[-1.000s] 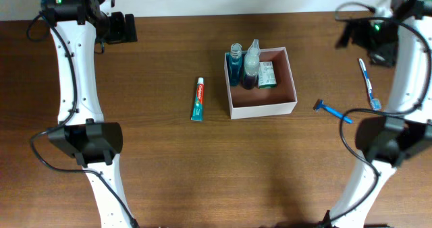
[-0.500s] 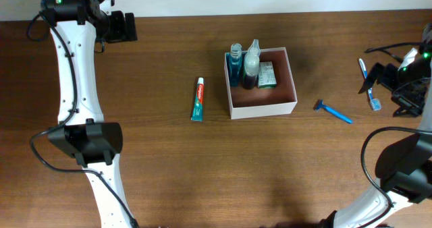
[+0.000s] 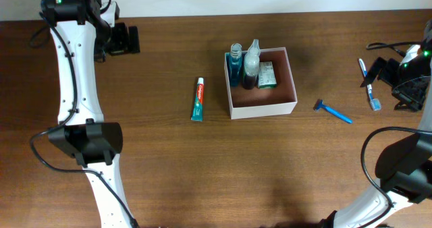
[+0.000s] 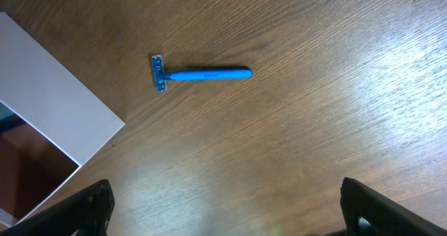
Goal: Pack container
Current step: 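Move the left gripper right over the Colgate toothpaste tube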
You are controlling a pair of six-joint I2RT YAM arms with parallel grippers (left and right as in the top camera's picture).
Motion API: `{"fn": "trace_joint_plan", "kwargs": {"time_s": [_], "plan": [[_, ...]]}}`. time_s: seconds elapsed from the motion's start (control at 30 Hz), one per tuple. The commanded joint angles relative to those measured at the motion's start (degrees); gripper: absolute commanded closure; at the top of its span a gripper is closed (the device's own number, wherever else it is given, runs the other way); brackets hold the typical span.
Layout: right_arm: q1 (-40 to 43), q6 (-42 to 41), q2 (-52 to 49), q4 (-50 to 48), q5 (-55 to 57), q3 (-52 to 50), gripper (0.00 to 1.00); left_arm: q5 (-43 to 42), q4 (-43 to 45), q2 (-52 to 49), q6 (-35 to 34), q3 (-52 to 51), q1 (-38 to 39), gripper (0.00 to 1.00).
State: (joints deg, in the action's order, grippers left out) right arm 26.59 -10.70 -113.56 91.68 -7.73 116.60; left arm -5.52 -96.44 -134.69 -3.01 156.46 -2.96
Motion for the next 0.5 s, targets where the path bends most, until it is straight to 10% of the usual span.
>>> {"fn": "trace_joint_plan", "kwargs": {"time_s": [0.0, 0.47], "plan": [[0.04, -0.31, 0.59, -0.81, 0.52, -0.15, 0.01, -13.22, -0.26, -0.35, 2.73, -1.07, 1.22, 0.01], [6.73, -5.14, 0.59, -5.16, 14.80, -0.15, 0.01, -0.61, -0.26, -0.37, -3.32, -10.82, 18.80, 0.01]]}}
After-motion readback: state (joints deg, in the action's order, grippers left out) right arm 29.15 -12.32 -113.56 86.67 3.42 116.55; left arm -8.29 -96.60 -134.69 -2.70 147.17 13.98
